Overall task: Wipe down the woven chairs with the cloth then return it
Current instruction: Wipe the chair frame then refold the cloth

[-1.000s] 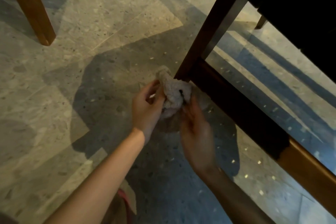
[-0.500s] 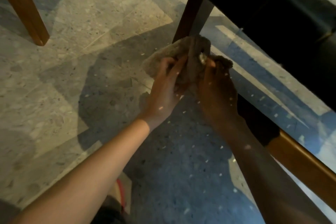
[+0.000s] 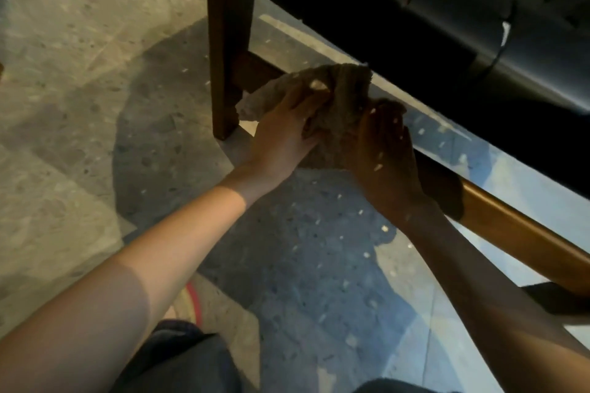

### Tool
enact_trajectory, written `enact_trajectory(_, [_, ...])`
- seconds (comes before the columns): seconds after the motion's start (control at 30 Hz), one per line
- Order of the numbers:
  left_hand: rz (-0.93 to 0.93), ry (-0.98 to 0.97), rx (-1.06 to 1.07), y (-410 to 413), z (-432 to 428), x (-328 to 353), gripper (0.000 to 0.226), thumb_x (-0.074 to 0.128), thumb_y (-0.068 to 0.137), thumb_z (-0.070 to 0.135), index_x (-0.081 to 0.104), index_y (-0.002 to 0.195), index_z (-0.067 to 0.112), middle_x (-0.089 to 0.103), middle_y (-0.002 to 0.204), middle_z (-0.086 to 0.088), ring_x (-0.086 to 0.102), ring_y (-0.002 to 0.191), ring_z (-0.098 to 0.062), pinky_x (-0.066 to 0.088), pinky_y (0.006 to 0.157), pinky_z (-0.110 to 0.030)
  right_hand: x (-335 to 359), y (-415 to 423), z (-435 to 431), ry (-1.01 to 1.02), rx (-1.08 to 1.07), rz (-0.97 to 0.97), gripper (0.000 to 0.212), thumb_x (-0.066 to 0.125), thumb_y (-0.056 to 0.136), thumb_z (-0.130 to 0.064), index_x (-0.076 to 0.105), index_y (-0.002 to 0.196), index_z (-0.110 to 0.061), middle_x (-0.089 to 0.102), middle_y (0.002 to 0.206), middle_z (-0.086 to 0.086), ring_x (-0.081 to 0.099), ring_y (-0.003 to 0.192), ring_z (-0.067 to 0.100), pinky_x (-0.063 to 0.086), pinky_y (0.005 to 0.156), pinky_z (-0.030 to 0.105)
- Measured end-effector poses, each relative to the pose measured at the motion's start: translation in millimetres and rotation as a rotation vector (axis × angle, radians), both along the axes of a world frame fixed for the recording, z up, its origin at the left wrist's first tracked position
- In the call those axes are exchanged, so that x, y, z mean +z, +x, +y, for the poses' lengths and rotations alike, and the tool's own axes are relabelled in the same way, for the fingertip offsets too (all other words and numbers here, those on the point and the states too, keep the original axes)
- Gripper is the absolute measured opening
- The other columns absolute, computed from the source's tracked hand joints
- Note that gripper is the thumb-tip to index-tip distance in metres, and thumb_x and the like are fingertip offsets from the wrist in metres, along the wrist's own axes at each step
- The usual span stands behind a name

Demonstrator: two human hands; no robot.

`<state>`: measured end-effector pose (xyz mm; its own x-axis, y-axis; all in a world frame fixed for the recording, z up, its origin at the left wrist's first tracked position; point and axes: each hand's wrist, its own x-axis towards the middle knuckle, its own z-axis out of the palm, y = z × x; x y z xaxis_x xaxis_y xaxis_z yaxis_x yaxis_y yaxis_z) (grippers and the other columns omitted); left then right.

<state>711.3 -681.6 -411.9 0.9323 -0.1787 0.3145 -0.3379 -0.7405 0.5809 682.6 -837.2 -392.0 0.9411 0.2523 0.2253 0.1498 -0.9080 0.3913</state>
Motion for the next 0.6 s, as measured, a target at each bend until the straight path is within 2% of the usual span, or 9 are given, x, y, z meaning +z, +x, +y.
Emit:
enact_trajectory(0.13, [0.018,0.067,-0.075,-6.0,-21.2,3.6,0.055,0.071,0.082,0.027,0.053,0.133,0.015,0.052,0.134,-0.011,0.049,0.123,-0.031,0.043,0.098,-0.04,-4.3,-11.7,-25.4,0.02,-0.006,0.005,0.037,0.077,0.073,-0.022,0.066,0.103,-0.005,0.07,0.086,0.008,0.068,0.078,0.018,0.05,0.067,0.022])
enact_trajectory(0.2, [-0.023,0.112,-0.087,-10.0,-34.8,6.5,0.054,0.073,0.08,0.026,0.056,0.128,0.011,0.056,0.129,-0.013,0.054,0.118,-0.033,0.046,0.093,-0.04,-7.1,-19.0,-39.2,0.153,-0.006,0.073,0.024,0.063,0.08,-0.021,0.063,0.101,-0.009,0.069,0.084,0.004,0.068,0.076,0.016,0.051,0.064,0.022])
enact_trajectory(0.27, [-0.049,0.145,-0.095,-15.5,-48.5,8.7,0.055,0.074,0.079,0.026,0.056,0.127,0.007,0.058,0.128,-0.015,0.057,0.115,-0.034,0.047,0.09,-0.04,-13.5,-27.1,-56.0,0.203,-0.024,0.095,0.029,0.041,0.089,-0.017,0.055,0.112,-0.009,0.068,0.096,0.005,0.066,0.089,0.018,0.051,0.073,0.024])
enact_trajectory(0.3, [-0.057,0.154,-0.112,-18.7,-55.3,9.7,0.056,0.075,0.079,0.027,0.056,0.127,0.006,0.058,0.127,-0.015,0.057,0.114,-0.034,0.048,0.089,-0.04,-15.3,-32.6,-64.5,0.169,-0.056,0.089,0.031,0.039,0.09,-0.014,0.054,0.117,-0.007,0.066,0.102,0.008,0.065,0.094,0.021,0.049,0.079,0.026])
enact_trajectory(0.4, [-0.058,0.174,-0.117,-27.0,-75.2,12.8,0.046,0.078,0.074,0.025,0.063,0.109,0.0,0.066,0.108,-0.018,0.064,0.096,-0.037,0.05,0.074,-0.036,-15.9,-45.1,-86.4,0.391,0.016,0.012,0.028,0.069,0.078,-0.004,0.065,0.105,-0.001,0.069,0.095,0.018,0.066,0.087,0.033,0.054,0.071,0.036])
enact_trajectory(0.43, [-0.056,0.185,-0.106,-29.8,-81.6,13.9,0.042,0.081,0.071,0.025,0.065,0.1,-0.002,0.067,0.098,-0.019,0.065,0.087,-0.037,0.049,0.069,-0.034,-13.7,-47.7,-89.6,0.361,-0.005,-0.04,0.029,0.073,0.076,-0.006,0.067,0.104,-0.003,0.07,0.096,0.015,0.068,0.087,0.033,0.055,0.071,0.037])
enact_trajectory(0.53, [-0.074,0.239,-0.11,-38.3,-100.9,18.9,0.04,0.086,0.062,0.026,0.066,0.087,0.002,0.068,0.082,-0.013,0.066,0.073,-0.032,0.043,0.061,-0.029,-13.6,-58.5,-105.2,0.177,0.02,-0.149,0.039,0.056,0.08,-0.003,0.063,0.119,0.001,0.067,0.113,0.019,0.063,0.106,0.035,0.045,0.092,0.042])
enact_trajectory(0.6, [-0.112,0.218,-0.166,-43.8,-114.0,20.1,0.039,0.086,0.06,0.027,0.062,0.085,0.008,0.065,0.076,-0.007,0.064,0.069,-0.028,0.039,0.058,-0.026,-13.6,-67.7,-117.3,0.182,0.011,-0.19,0.042,0.054,0.079,0.0,0.06,0.12,0.006,0.064,0.114,0.024,0.054,0.111,0.039,0.043,0.092,0.046])
